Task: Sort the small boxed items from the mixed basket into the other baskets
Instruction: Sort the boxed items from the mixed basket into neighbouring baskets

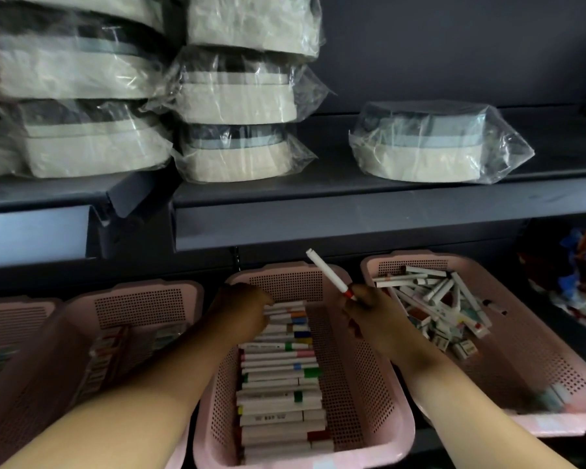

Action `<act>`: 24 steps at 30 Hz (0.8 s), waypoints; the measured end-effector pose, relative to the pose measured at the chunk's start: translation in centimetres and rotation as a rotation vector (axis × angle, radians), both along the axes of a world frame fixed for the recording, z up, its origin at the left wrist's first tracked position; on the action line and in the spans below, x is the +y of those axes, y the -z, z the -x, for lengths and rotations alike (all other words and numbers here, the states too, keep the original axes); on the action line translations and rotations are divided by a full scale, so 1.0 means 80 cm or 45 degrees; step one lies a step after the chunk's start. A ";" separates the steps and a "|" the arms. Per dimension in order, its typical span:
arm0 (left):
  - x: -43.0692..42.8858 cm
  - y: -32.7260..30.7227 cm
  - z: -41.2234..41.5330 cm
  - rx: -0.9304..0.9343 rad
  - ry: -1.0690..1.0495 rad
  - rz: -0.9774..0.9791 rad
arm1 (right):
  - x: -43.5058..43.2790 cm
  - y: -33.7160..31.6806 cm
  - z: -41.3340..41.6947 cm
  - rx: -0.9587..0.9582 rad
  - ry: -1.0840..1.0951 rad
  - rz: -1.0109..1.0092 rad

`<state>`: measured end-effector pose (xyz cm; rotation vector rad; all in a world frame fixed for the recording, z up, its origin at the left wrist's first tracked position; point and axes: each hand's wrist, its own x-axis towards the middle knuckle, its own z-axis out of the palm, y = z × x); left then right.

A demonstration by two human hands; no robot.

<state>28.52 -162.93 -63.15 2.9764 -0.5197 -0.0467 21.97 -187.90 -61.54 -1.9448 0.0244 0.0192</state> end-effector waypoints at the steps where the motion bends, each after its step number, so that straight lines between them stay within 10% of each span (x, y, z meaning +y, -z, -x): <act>1: -0.005 -0.005 0.004 0.004 0.013 0.112 | 0.000 0.000 0.000 -0.004 -0.005 0.027; 7: -0.054 -0.043 0.033 0.274 0.016 1.139 | 0.027 -0.009 -0.001 0.069 -0.114 0.067; 12: -0.057 -0.056 0.036 0.255 -0.155 1.423 | 0.044 -0.012 -0.004 0.055 -0.215 0.261; 24: -0.012 -0.033 0.007 -0.062 0.075 0.237 | 0.006 -0.017 -0.013 -0.226 -0.191 0.926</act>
